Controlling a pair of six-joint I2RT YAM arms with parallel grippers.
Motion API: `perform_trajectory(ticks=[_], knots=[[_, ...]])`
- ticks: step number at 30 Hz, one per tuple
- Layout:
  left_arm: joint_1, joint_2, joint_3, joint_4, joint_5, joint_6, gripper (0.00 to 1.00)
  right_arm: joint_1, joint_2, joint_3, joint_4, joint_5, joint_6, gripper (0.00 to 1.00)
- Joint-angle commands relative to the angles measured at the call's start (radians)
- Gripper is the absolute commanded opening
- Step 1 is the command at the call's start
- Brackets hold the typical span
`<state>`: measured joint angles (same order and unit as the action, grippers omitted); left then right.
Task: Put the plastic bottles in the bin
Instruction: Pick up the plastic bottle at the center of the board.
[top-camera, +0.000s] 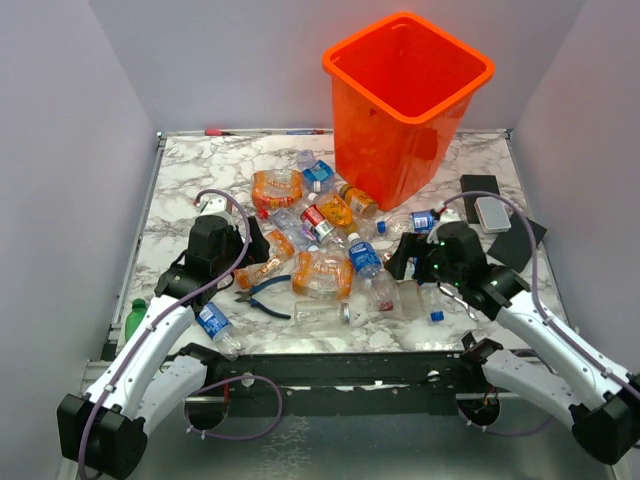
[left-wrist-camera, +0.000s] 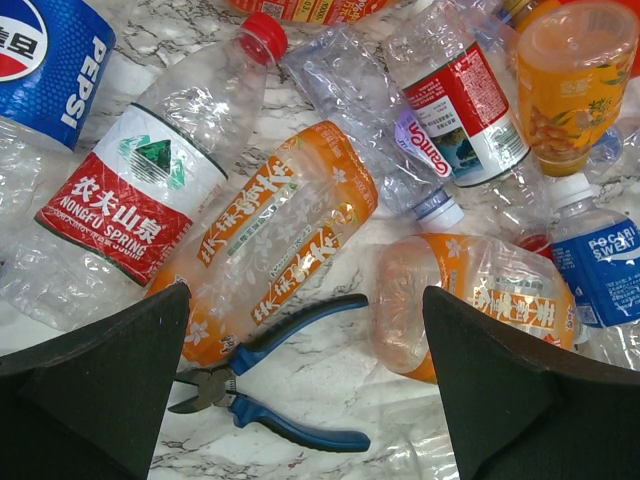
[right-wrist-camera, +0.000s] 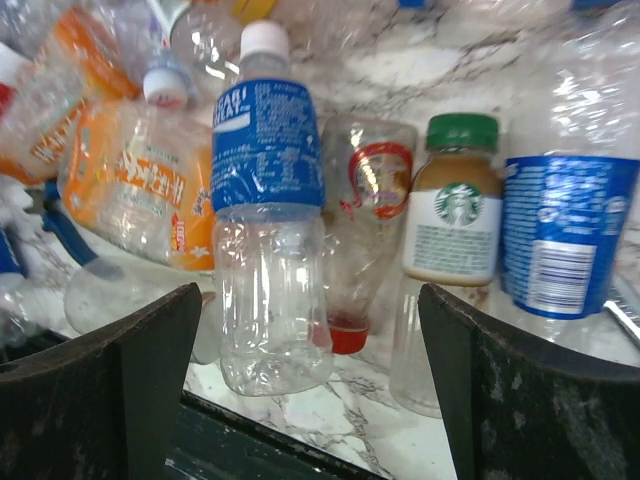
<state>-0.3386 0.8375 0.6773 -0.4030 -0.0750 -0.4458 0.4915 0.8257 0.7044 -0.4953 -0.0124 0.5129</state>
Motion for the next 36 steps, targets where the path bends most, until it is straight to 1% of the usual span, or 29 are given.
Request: perform_trajectory(ticks=[1,6,10,15,21,24,27,30,33,35,36], knots=[[-0.002,-0.015,-0.016,0.033,0.005,-0.001,0.99,0.145,0.099,-0.022,0.073,0.192,0.089,0.94],[-0.005,-0.049,-0.027,0.04,0.003,-0.001,0.99,0.168,0.225,-0.015,0.174,0.077,0.057,0.96],[-0.005,-0.034,-0.027,0.052,0.024,0.003,0.99,0.184,0.354,0.043,0.141,0.051,0.019,0.99],[-0.006,-0.024,-0.031,0.064,0.056,0.004,0.99,0.195,0.395,0.049,0.137,0.019,-0.001,0.98],[-0.006,-0.034,-0.036,0.072,0.067,0.001,0.99,0.206,0.434,0.043,0.158,-0.024,-0.007,0.87],[-0.005,-0.034,-0.037,0.072,0.07,0.0,0.99,0.215,0.45,0.033,0.18,-0.04,-0.001,0.77],[-0.005,-0.04,-0.039,0.074,0.069,-0.001,0.99,0.217,0.45,0.028,0.19,-0.038,0.008,0.65],[-0.006,-0.045,-0.04,0.074,0.065,-0.003,0.99,0.217,0.405,0.028,0.19,-0.01,0.024,0.54],[-0.005,-0.04,-0.037,0.085,0.046,-0.03,0.99,0.217,0.326,0.036,0.182,0.007,0.035,0.49],[-0.006,-0.026,-0.027,0.116,0.039,-0.109,0.99,0.216,0.266,0.044,0.179,0.047,0.04,0.47],[-0.005,-0.019,-0.026,0.16,0.063,-0.154,0.99,0.216,0.23,0.043,0.188,0.049,0.038,0.47]])
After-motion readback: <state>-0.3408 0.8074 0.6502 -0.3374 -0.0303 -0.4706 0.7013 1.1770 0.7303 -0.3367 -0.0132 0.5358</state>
